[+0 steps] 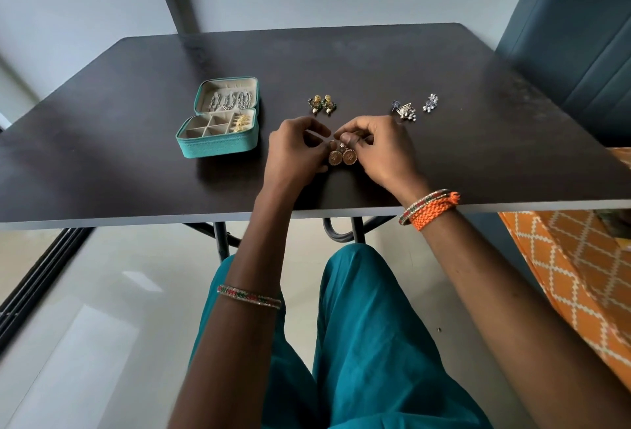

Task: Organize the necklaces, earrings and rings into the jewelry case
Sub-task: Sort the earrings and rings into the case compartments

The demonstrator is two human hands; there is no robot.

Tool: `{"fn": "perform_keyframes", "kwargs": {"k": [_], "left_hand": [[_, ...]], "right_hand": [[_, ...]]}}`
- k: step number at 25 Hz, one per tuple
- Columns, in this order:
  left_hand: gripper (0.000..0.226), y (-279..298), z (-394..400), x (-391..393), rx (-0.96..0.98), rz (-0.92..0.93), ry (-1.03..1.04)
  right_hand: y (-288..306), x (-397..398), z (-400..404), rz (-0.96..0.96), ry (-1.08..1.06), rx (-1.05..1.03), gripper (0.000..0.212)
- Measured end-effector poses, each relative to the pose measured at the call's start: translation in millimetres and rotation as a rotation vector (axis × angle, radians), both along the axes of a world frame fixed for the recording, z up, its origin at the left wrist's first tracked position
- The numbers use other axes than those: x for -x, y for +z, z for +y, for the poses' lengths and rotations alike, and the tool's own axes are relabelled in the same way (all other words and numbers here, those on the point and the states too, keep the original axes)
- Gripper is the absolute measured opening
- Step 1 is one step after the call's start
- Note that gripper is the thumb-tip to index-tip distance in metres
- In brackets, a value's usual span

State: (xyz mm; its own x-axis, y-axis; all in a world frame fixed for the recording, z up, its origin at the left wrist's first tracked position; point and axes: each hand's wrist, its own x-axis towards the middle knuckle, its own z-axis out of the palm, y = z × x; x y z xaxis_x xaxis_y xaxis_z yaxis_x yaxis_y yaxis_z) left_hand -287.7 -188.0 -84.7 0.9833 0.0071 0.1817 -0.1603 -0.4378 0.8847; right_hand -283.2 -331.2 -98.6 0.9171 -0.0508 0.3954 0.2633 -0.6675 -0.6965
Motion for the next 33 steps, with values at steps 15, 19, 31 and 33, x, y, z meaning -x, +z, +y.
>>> {"fn": "perform_keyframes", "kwargs": {"k": [15, 19, 31, 33], "left_hand": [[0.026, -6.8, 1.2, -1.5, 0.023, -0.066, 0.130], [0.020, 9.8, -5.7, -5.0, 0.153, -0.225, 0.147], [0.016, 20.0, -42.9, -63.6, -0.099, -0.411, -0.015], [0.015, 15.8, -42.3, -68.5, -0.101, -0.407, -0.020]], "right_hand": [[3.6, 2.7, -4.4, 0.032, -0.035, -0.271, 0.029], [24.3, 0.1, -26.5, -0.034, -0.092, -0.290, 0.030], [48.8, -72.7, -75.4, 0.274, -0.236, 0.269, 0.010], [48.4, -78.4, -77.7, 0.282, -0.217, 0.278, 0.010]]}}
